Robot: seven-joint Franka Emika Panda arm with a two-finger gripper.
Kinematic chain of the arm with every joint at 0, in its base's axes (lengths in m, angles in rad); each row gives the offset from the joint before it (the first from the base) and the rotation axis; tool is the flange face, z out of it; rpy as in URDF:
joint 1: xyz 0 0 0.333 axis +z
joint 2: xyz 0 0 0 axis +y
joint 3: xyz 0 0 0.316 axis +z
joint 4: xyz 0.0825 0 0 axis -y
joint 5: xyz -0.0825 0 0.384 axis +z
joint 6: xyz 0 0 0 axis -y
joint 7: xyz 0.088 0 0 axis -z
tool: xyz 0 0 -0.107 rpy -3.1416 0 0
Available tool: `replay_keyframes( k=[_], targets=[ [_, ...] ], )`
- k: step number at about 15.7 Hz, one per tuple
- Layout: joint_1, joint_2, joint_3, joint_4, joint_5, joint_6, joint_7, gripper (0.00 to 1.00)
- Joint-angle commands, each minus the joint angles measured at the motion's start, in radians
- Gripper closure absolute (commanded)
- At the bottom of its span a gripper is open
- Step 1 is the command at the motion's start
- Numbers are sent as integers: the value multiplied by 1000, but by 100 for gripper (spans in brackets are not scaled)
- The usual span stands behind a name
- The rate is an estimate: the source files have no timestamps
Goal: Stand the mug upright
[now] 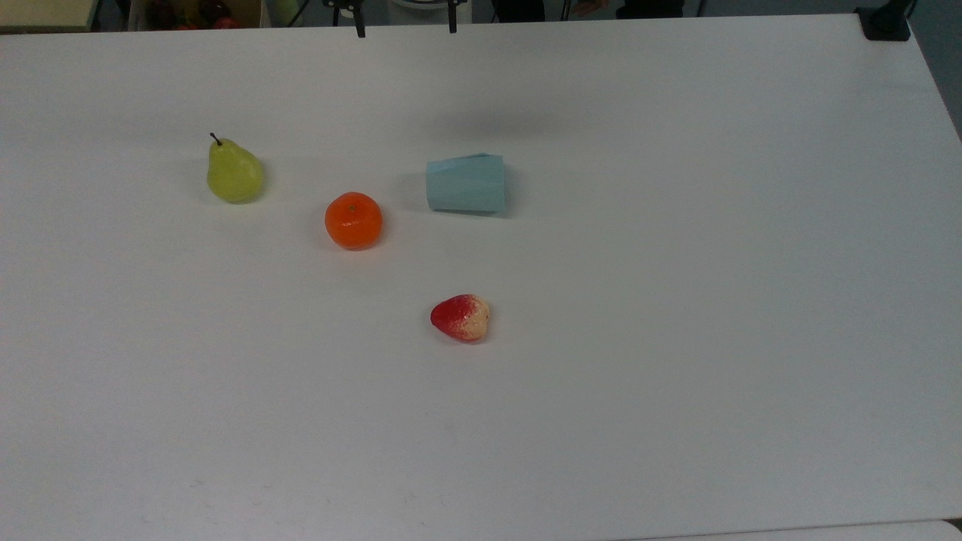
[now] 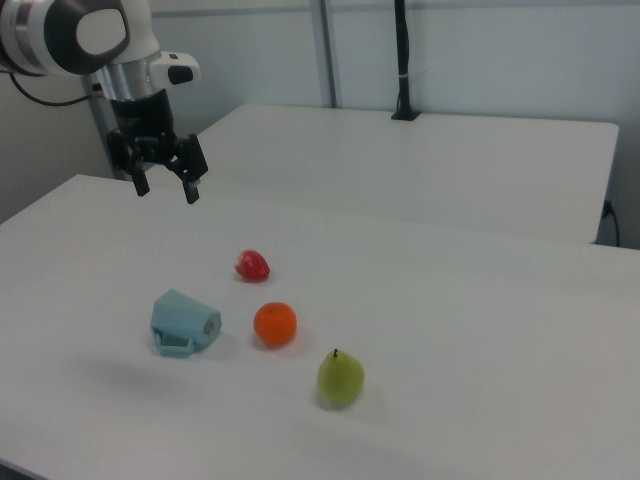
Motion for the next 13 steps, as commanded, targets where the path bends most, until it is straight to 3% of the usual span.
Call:
replay_keyframes(
  k=[1,11,13],
  targets=[
    [6,-19,-2,-31,-11,-3,-15,0],
    [23,-8,9,-31,-56,-27,-13,0],
    [67,2,9,-31,-120,-38,-12,0]
  ],
)
